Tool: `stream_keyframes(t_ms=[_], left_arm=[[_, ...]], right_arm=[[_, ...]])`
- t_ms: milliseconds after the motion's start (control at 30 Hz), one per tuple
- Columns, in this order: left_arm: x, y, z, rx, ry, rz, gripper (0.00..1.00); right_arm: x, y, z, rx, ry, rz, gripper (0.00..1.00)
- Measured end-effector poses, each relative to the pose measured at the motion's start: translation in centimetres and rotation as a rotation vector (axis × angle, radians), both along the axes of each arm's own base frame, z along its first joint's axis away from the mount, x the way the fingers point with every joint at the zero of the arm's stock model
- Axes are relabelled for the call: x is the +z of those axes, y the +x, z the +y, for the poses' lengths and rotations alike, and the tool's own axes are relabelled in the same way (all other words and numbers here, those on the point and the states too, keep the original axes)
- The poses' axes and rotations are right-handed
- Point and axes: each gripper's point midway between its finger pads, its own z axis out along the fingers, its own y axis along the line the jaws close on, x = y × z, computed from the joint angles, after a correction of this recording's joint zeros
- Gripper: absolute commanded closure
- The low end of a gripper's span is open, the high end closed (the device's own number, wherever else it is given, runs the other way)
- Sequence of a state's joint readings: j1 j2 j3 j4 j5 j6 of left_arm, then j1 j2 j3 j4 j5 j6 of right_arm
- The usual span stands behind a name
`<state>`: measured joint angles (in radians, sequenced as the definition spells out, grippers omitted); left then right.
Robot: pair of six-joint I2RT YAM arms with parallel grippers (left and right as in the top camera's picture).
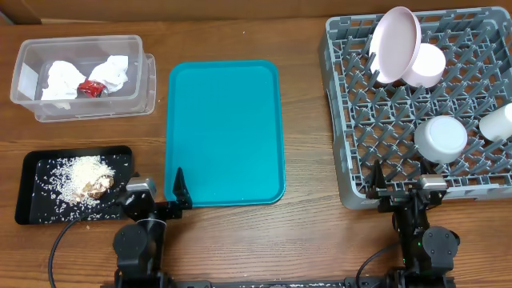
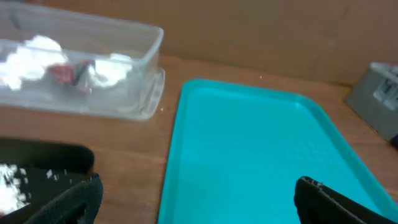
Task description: Sort waste into correct bins and load items into the dishwasher
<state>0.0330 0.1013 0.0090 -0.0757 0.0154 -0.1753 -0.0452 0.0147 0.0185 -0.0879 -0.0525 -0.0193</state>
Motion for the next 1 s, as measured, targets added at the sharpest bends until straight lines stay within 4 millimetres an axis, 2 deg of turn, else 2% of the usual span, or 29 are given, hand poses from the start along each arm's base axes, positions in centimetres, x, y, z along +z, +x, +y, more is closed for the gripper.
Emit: stream_keyframes(t_ms=[267,1000], left_arm=[[1.8,-0.3,0.1,0.002,0.059,-0.08,0.0],[1.9,-0.3,0.2,-0.004,0.13,-0.08,0.0]], right_arm=[[0.0,0.0,0.0,0.0,0.0,0.0,0.0],[0.0,0.0,0.0,0.0,0.0,0.0,0.0]])
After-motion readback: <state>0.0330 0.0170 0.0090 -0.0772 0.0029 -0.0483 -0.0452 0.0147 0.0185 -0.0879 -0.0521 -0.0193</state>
